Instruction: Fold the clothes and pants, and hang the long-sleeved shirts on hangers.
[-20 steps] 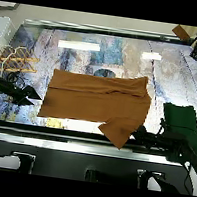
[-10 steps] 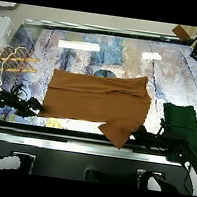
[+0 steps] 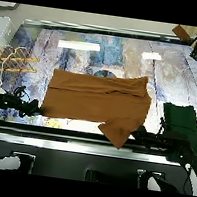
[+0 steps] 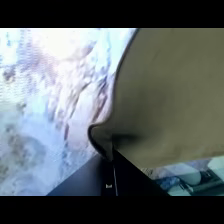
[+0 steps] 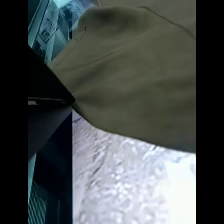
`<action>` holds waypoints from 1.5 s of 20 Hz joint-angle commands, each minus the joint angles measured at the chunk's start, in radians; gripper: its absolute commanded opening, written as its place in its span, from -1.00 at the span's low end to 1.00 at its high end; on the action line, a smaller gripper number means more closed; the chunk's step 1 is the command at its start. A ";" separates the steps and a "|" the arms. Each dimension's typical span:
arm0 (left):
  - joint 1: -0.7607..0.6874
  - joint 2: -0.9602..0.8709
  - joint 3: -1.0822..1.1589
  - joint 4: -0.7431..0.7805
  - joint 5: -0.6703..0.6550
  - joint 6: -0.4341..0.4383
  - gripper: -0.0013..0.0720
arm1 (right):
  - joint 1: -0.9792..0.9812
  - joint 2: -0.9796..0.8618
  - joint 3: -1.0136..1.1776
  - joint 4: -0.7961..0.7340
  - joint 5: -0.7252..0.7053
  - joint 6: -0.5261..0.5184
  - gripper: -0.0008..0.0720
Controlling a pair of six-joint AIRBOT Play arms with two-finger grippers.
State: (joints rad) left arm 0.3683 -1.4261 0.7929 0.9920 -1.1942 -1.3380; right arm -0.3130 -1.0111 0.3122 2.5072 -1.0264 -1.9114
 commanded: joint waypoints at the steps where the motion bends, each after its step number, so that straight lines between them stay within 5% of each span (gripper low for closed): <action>1: -0.003 0.041 0.002 -0.032 -0.023 -0.017 -0.94 | 0.000 0.108 0.026 0.003 -0.083 -0.023 -0.90; 8: -0.002 0.436 0.002 0.119 -0.141 -0.145 -0.94 | 0.000 0.597 0.048 -0.083 -0.434 0.251 -0.90; 12: -0.029 0.519 0.006 0.077 -0.094 -0.174 -0.94 | 0.000 0.751 0.048 -0.120 -0.364 0.361 -0.91; 20: -0.159 0.174 0.221 0.073 0.208 -0.208 -0.94 | 0.007 0.045 0.317 -0.030 0.001 0.038 -0.90; 24: -0.190 -0.029 0.397 0.074 0.219 -0.207 -0.94 | 0.140 -0.285 0.568 -0.040 0.079 0.044 -0.90; 30: -0.229 -0.274 0.674 0.092 0.212 -0.204 -0.94 | 0.174 -0.470 0.792 -0.206 0.134 0.224 -0.90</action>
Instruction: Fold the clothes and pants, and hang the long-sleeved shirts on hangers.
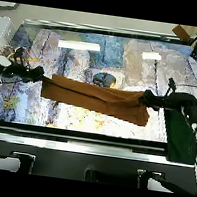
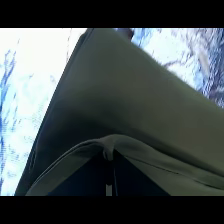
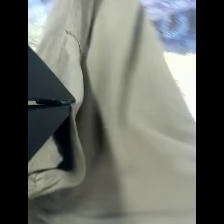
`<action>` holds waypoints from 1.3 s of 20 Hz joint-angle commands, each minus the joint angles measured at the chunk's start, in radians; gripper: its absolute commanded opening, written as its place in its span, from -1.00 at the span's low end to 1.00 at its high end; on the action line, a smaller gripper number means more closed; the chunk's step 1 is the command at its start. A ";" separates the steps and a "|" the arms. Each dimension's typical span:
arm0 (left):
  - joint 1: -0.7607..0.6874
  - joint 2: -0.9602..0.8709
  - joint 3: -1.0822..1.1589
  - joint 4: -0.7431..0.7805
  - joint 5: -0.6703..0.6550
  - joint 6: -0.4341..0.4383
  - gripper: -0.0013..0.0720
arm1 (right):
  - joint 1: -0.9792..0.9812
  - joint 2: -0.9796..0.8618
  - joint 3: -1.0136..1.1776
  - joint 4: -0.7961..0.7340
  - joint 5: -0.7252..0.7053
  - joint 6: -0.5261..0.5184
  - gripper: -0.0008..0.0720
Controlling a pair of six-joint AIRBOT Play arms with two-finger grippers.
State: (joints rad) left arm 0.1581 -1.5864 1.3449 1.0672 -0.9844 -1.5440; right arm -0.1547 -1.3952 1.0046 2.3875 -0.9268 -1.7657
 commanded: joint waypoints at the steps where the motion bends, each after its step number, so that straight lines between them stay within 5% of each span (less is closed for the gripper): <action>1: -0.024 -0.143 0.149 0.035 -0.001 0.002 -0.94 | 0.016 -0.095 0.119 -0.112 0.037 0.092 -0.90; 12: -0.100 -0.278 0.200 0.068 0.038 0.002 -0.87 | 0.016 -0.193 0.134 -0.158 0.068 0.184 -0.82; 13: -0.103 -0.278 0.201 0.068 0.032 0.003 -0.56 | 0.016 -0.192 0.134 -0.149 0.058 0.184 -0.53; 15: -0.101 -0.266 0.217 0.068 0.003 0.002 0.56 | 0.007 -0.171 0.149 -0.147 -0.007 0.174 0.27; 16: -0.096 -0.256 0.241 0.081 -0.032 0.002 0.70 | -0.010 -0.155 0.173 -0.149 -0.072 0.155 0.51; 20: -0.092 -0.180 0.354 0.281 -0.204 -0.003 0.72 | -0.163 -0.117 0.239 -0.142 -0.264 0.074 0.73; 22: -0.091 -0.123 0.374 0.365 -0.253 -0.031 0.99 | -0.233 -0.153 0.238 -0.116 -0.335 0.025 0.85; 26: -0.091 -0.030 0.374 0.443 -0.321 -0.080 1.00 | -0.252 -0.268 0.238 -0.049 -0.437 -0.100 0.93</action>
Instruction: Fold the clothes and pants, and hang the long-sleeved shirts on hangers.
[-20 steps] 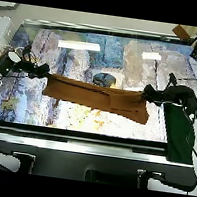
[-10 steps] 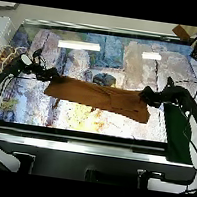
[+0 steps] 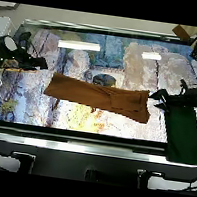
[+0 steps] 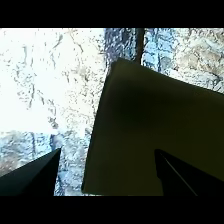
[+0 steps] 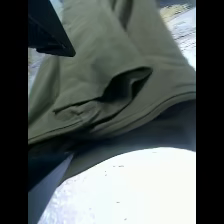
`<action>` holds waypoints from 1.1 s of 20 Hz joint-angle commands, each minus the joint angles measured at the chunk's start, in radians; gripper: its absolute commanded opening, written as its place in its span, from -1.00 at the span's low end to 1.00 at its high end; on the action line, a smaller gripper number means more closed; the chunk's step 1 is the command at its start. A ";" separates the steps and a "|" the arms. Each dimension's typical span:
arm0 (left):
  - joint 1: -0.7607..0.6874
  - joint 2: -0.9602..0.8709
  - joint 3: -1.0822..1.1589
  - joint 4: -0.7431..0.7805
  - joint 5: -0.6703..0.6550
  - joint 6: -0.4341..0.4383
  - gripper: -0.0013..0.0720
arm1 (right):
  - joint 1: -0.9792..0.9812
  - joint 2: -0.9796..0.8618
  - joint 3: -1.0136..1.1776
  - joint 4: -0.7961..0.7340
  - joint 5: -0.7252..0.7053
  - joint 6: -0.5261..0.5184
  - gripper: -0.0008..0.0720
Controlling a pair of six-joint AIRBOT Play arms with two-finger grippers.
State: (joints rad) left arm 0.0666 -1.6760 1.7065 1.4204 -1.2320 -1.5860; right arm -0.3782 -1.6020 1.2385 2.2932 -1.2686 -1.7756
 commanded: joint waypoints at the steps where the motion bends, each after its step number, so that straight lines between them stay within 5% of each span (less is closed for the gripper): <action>1: 0.000 0.075 0.013 0.092 -0.085 -0.039 1.00 | -0.029 -0.082 0.005 0.059 -0.085 -0.106 0.93; 11: 0.000 0.097 0.013 0.092 -0.139 -0.050 1.00 | -0.029 -0.150 0.005 0.093 0.043 -0.199 0.93; 22: 0.000 0.087 0.010 0.092 -0.138 -0.057 1.00 | 0.122 -0.188 0.004 0.067 0.052 -0.170 0.89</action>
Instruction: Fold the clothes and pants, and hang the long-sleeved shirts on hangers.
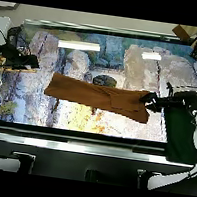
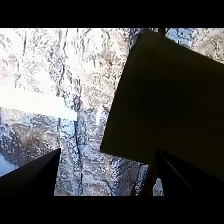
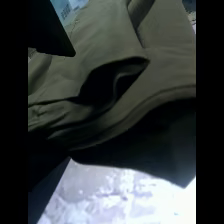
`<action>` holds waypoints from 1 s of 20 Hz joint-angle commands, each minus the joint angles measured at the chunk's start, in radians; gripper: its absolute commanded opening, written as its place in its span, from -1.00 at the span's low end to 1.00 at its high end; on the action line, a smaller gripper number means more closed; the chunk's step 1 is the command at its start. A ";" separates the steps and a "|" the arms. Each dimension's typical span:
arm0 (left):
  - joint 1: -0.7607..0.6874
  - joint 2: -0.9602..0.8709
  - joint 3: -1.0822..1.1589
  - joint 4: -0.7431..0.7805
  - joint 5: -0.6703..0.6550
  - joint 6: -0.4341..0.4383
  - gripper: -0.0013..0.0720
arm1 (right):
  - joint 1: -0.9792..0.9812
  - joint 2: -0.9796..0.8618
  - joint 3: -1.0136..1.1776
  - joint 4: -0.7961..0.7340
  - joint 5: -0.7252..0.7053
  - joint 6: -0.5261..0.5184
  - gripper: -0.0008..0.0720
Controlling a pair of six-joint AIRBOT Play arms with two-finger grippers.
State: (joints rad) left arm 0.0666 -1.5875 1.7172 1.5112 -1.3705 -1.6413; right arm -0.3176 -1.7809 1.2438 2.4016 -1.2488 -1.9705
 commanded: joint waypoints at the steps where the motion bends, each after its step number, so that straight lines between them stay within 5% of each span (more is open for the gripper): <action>1: 0.000 -0.002 -0.002 0.001 0.001 -0.002 1.00 | 0.083 -0.009 -0.001 -0.077 0.068 0.052 0.86; 3: 0.000 -0.003 -0.002 0.000 0.001 -0.002 1.00 | 0.101 -0.009 -0.001 -0.129 0.119 0.117 0.40; 4: 0.000 -0.004 -0.002 0.000 0.001 -0.002 0.98 | 0.101 -0.006 0.000 -0.127 0.122 0.125 -0.13; 5: 0.000 -0.005 -0.003 0.000 0.001 -0.002 0.93 | 0.101 0.005 0.000 -0.132 0.121 0.123 -0.90; 6: 0.000 -0.008 -0.003 -0.008 0.001 -0.003 0.35 | 0.101 0.023 0.000 -0.132 0.122 0.125 -0.89; 7: 0.000 -0.015 -0.003 -0.023 0.002 -0.013 -0.42 | 0.101 0.045 0.007 -0.133 0.117 0.138 -0.89; 8: -0.001 -0.027 -0.008 -0.051 0.012 -0.037 -0.92 | 0.100 0.071 0.018 -0.136 0.106 0.167 -0.89; 13: -0.092 -0.088 -0.158 -0.405 0.237 -0.089 -0.94 | 0.098 0.190 0.120 -0.137 -0.090 0.253 -0.89; 16: -0.249 -0.149 -0.214 -0.561 0.393 -0.094 -0.94 | 0.098 0.249 0.187 -0.138 -0.154 0.307 -0.89; 20: -0.484 -0.239 -0.212 -0.664 0.556 -0.204 -0.94 | 0.098 0.278 0.331 -0.172 -0.266 0.393 -0.89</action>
State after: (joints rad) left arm -0.2726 -1.7706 1.5200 0.9680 -0.9634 -1.7721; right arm -0.2203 -1.5295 1.4830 2.2478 -1.4155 -1.6489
